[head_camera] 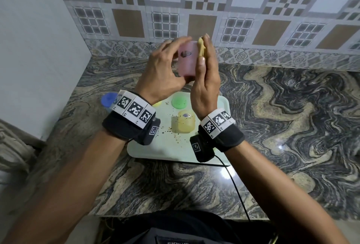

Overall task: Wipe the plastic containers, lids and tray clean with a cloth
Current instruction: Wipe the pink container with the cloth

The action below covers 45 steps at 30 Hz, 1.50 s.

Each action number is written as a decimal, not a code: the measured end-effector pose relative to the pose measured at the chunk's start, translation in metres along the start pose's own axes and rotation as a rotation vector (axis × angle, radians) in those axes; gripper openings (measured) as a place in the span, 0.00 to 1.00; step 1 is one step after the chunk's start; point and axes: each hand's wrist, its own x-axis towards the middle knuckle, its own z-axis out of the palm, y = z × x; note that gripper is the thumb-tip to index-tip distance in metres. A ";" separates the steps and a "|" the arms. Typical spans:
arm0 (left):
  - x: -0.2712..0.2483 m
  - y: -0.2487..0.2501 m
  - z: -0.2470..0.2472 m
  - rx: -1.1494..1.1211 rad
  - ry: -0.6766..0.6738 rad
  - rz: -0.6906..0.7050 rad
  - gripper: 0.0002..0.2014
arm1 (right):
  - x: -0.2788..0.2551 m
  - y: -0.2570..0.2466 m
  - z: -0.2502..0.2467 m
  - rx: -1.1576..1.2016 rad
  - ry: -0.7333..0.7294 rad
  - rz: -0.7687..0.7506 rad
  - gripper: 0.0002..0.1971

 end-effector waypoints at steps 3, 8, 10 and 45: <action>-0.005 -0.001 0.005 -0.177 0.067 -0.039 0.41 | 0.002 -0.006 0.002 0.162 0.086 0.075 0.20; -0.013 -0.011 0.010 -0.504 -0.060 -0.294 0.48 | 0.007 0.000 -0.005 0.513 0.091 0.517 0.17; -0.010 -0.013 0.003 -0.403 -0.223 -0.315 0.46 | 0.006 0.002 -0.011 0.416 0.063 0.442 0.17; -0.014 -0.014 -0.014 -0.731 -0.102 -0.337 0.34 | 0.007 -0.003 -0.016 -0.143 -0.262 -0.264 0.19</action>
